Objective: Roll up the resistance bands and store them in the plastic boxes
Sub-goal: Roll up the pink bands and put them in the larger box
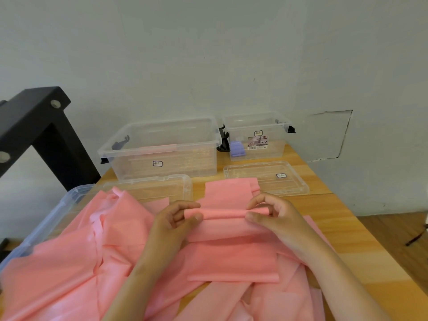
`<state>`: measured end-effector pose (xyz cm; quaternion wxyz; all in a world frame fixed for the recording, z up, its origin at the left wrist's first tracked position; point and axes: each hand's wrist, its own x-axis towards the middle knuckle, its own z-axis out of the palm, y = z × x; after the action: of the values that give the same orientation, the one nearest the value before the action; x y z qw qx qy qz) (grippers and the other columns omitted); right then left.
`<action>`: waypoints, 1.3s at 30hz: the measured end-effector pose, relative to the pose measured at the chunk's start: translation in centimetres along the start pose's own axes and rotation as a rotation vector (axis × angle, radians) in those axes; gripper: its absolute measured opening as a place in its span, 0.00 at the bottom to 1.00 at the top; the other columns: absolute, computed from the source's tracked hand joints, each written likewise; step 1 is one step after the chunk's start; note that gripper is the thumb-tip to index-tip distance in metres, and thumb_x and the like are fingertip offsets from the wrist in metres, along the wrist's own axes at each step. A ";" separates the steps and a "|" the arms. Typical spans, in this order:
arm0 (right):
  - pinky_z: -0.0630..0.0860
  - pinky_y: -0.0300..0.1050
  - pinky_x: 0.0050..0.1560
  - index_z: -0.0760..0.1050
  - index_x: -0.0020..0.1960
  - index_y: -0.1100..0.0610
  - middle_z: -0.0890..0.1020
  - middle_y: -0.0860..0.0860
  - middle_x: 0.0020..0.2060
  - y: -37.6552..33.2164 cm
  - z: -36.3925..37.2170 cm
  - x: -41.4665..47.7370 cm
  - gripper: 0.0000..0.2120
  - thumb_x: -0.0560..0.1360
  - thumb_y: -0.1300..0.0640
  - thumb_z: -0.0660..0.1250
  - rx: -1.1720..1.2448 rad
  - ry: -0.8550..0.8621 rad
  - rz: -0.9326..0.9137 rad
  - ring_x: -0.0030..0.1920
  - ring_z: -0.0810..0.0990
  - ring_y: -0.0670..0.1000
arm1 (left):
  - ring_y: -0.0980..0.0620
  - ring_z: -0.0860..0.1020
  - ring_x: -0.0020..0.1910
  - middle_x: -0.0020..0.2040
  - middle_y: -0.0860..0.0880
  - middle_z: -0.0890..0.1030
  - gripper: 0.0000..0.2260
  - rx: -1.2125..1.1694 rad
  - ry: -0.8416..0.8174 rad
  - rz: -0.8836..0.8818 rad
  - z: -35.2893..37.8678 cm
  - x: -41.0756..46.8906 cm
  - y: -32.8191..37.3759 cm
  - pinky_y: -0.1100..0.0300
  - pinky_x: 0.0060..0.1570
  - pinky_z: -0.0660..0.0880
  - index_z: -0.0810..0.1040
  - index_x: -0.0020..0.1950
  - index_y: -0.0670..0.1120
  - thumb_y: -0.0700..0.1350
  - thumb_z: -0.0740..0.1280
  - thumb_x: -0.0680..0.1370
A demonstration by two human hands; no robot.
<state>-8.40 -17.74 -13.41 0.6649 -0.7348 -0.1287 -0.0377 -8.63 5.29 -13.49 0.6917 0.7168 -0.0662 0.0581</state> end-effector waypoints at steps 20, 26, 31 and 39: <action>0.73 0.34 0.43 0.81 0.39 0.51 0.82 0.45 0.38 -0.2 0.5 -0.1 0.07 0.63 0.61 0.75 0.047 0.073 -0.049 0.41 0.79 0.43 | 0.54 0.71 0.38 0.36 0.58 0.78 0.05 0.018 -0.086 0.036 0.5 -0.2 0.0 0.55 0.40 0.72 0.78 0.46 0.44 0.35 0.68 0.75; 0.73 0.33 0.41 0.81 0.42 0.53 0.83 0.47 0.37 0.1 0.4 -0.1 0.07 0.69 0.64 0.74 0.055 0.017 0.053 0.39 0.79 0.45 | 0.55 0.73 0.32 0.32 0.54 0.77 0.09 -0.112 0.019 0.007 0.3 0.0 0.1 0.57 0.36 0.76 0.77 0.44 0.45 0.31 0.69 0.73; 0.72 0.32 0.41 0.80 0.39 0.52 0.81 0.43 0.36 -0.3 0.3 -0.1 0.12 0.69 0.69 0.73 0.067 0.071 -0.045 0.39 0.78 0.42 | 0.57 0.72 0.38 0.36 0.57 0.75 0.04 0.013 -0.093 0.078 0.3 -0.3 -0.2 0.59 0.41 0.73 0.78 0.49 0.50 0.46 0.66 0.75; 0.72 0.32 0.42 0.81 0.42 0.51 0.83 0.45 0.40 -0.4 0.3 -0.2 0.08 0.64 0.59 0.74 0.100 0.007 0.001 0.41 0.79 0.43 | 0.64 0.69 0.28 0.30 0.60 0.74 0.05 0.083 -0.058 0.185 0.4 0.0 0.0 0.73 0.28 0.65 0.74 0.46 0.41 0.33 0.67 0.75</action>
<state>-8.77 -17.47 -13.11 0.7012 -0.7007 -0.1275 -0.0335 -8.67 4.88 -13.51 0.6511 0.7369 -0.1495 0.1039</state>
